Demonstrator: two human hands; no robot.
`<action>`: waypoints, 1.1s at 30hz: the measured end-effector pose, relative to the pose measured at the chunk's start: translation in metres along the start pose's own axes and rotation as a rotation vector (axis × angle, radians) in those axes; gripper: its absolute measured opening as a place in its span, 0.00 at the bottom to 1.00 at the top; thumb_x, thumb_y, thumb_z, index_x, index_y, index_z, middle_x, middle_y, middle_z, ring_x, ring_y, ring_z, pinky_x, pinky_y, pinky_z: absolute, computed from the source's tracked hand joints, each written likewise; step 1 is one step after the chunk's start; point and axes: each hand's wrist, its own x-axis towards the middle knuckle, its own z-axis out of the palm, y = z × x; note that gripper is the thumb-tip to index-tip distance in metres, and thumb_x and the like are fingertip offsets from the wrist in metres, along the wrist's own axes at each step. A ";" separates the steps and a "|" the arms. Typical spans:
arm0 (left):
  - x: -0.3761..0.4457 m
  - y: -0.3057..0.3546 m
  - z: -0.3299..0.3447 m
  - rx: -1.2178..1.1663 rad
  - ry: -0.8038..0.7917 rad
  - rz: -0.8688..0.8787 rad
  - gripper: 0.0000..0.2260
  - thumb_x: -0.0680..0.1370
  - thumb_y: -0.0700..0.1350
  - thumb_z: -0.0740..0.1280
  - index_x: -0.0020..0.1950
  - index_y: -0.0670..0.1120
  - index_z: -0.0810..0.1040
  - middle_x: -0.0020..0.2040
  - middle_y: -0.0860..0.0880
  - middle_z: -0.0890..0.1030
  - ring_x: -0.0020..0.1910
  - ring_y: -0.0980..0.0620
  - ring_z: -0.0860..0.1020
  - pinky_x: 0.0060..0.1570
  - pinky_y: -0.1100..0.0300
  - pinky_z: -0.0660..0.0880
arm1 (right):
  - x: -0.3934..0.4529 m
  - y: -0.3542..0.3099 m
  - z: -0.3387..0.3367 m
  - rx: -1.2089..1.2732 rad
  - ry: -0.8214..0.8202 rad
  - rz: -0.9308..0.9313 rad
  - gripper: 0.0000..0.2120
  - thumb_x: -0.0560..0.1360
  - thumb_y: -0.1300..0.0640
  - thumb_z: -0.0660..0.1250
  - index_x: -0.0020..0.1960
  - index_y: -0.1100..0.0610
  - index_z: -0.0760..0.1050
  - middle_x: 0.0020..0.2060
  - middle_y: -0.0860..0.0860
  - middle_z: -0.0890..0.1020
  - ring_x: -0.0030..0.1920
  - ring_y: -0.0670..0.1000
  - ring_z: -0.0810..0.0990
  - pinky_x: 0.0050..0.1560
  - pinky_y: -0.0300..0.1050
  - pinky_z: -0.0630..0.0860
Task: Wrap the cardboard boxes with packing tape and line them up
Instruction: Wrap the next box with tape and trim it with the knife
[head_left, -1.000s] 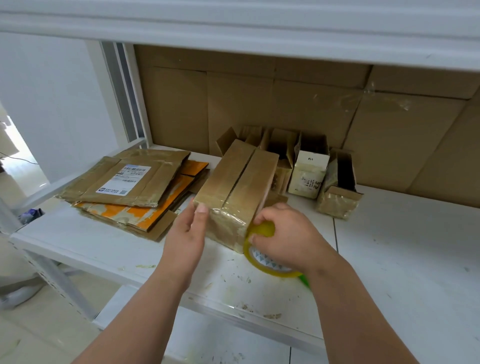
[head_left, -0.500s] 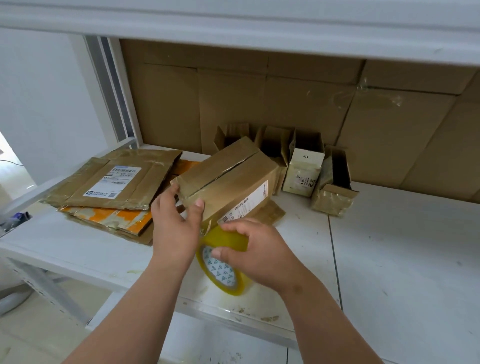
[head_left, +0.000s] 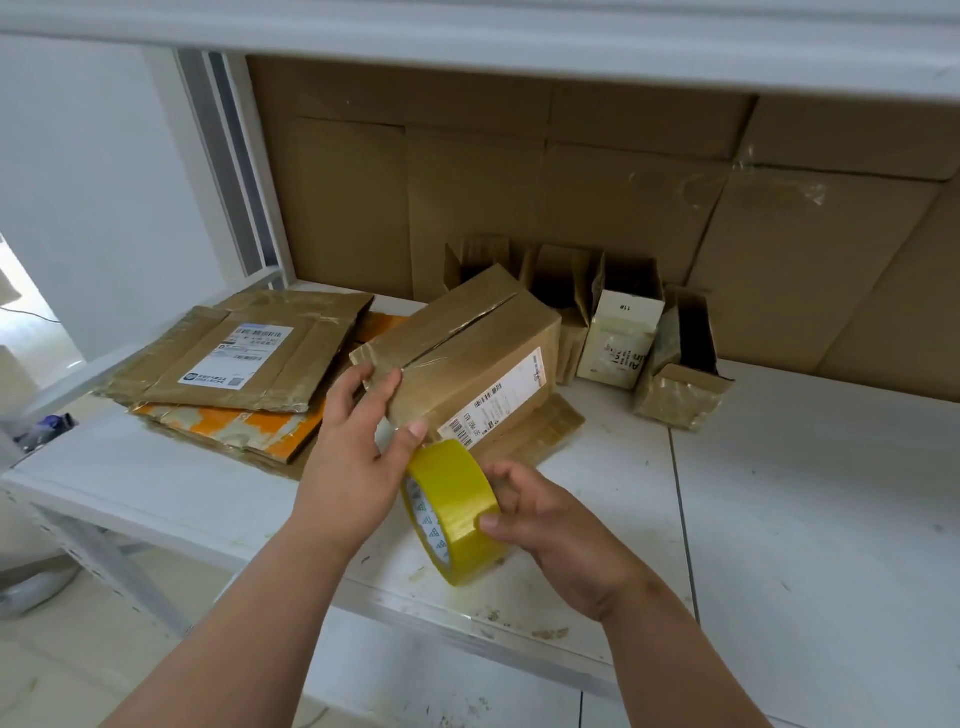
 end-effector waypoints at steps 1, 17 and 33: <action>0.002 -0.001 -0.002 0.016 -0.025 0.003 0.26 0.79 0.54 0.66 0.76 0.52 0.67 0.77 0.55 0.59 0.75 0.53 0.62 0.68 0.49 0.70 | 0.000 0.001 0.001 -0.010 -0.013 0.003 0.23 0.71 0.57 0.67 0.66 0.54 0.73 0.58 0.51 0.84 0.61 0.52 0.80 0.64 0.52 0.73; -0.008 0.016 0.004 -0.163 0.139 -0.174 0.13 0.76 0.55 0.69 0.60 0.55 0.76 0.68 0.54 0.70 0.53 0.53 0.78 0.50 0.60 0.73 | -0.022 -0.009 -0.004 -0.265 0.136 -0.027 0.05 0.80 0.51 0.65 0.49 0.47 0.80 0.40 0.40 0.84 0.41 0.36 0.80 0.45 0.33 0.72; -0.030 0.050 0.018 -0.634 0.126 -0.653 0.30 0.78 0.47 0.71 0.77 0.60 0.63 0.50 0.49 0.82 0.53 0.55 0.79 0.64 0.49 0.72 | -0.024 0.005 -0.075 -1.181 0.302 0.471 0.15 0.71 0.42 0.71 0.51 0.48 0.71 0.48 0.45 0.73 0.51 0.49 0.76 0.56 0.48 0.75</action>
